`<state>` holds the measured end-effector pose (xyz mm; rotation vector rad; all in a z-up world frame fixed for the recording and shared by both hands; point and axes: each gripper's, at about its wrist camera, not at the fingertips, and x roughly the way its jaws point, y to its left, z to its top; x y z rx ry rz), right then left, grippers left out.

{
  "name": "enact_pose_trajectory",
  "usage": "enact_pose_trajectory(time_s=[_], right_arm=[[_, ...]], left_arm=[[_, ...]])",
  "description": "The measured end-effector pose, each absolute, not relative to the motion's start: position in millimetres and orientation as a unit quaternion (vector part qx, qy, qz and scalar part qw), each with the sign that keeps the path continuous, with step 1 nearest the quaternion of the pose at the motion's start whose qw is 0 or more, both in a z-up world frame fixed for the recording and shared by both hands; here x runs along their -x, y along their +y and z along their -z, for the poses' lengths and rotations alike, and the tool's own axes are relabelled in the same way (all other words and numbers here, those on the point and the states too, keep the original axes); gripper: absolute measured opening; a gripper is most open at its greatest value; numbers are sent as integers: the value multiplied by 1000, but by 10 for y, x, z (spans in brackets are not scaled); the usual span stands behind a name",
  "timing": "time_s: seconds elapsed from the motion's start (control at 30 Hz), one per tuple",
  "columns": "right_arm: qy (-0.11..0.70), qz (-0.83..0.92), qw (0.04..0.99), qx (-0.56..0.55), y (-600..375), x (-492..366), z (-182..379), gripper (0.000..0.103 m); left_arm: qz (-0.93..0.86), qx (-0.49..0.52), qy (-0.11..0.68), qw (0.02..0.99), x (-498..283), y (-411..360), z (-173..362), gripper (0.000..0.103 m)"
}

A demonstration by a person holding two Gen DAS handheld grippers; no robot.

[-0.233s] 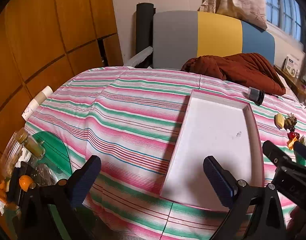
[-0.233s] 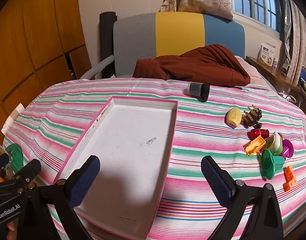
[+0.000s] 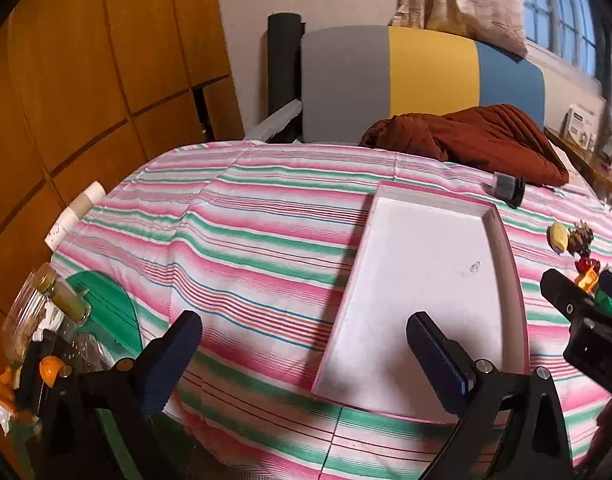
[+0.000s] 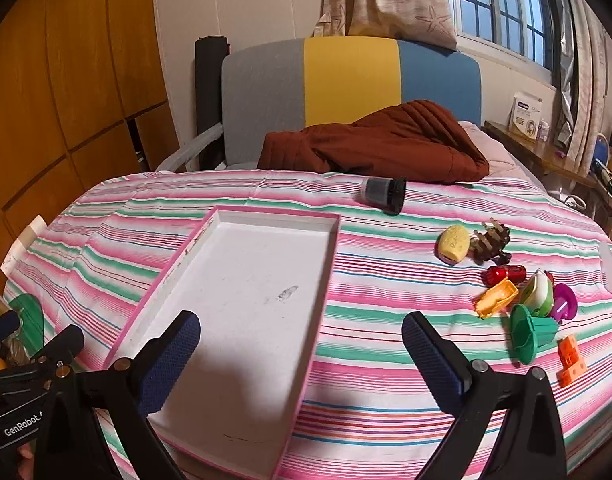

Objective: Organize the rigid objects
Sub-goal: 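Move both tools from the white tray toward the pile of toys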

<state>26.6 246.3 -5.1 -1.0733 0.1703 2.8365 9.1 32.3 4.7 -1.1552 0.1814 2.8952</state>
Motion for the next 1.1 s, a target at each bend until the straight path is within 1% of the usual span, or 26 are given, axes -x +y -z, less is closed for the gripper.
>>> enact_pose_trajectory(time_s=[0.1, 0.13, 0.17, 0.23, 0.3, 0.4, 0.5, 0.53, 0.63, 0.73, 0.83, 0.97, 1.07, 1.1], right_arm=[[90, -910, 74, 397, 2418, -215, 213, 102], [108, -901, 83, 411, 2399, -189, 258, 98], [138, -894, 76, 419, 2462, -201, 310, 96], [183, -885, 48, 425, 2623, -218, 358, 95], [197, -881, 70, 425, 2716, -286, 359, 95], [204, -881, 102, 414, 3056, -397, 274, 96], [213, -876, 141, 409, 3384, -414, 253, 103], [214, -872, 159, 412, 3536, -424, 247, 103], [236, -852, 213, 416, 4022, -428, 274, 103], [275, -825, 236, 435, 4589, -353, 415, 103], [318, -803, 220, 453, 4950, -288, 584, 103], [368, -791, 152, 464, 5210, -164, 774, 103], [405, -805, 74, 427, 5186, -185, 747, 103], [417, -812, 31, 407, 5156, -172, 693, 103]], left_arm=[[-925, 373, 70, 24, -121, 414, -12, 103], [-924, 375, 73, 30, -131, 443, -1, 103], [-921, 381, 75, 43, -144, 487, 23, 103], [-911, 398, 81, 67, -159, 564, 79, 103], [-905, 409, 76, 93, -204, 628, 142, 103], [-898, 412, 61, 141, -283, 726, 182, 103], [-890, 414, 40, 187, -341, 831, 194, 103], [-888, 414, 38, 197, -354, 875, 195, 103], [-889, 403, 56, 211, -433, 1011, 179, 103], [-887, 399, 83, 218, -483, 1171, 172, 103], [-880, 405, 85, 233, -533, 1242, 180, 103], [-871, 421, 78, 242, -546, 1284, 212, 103], [-870, 423, 72, 241, -542, 1292, 218, 103], [-870, 425, 69, 240, -539, 1299, 218, 103]])
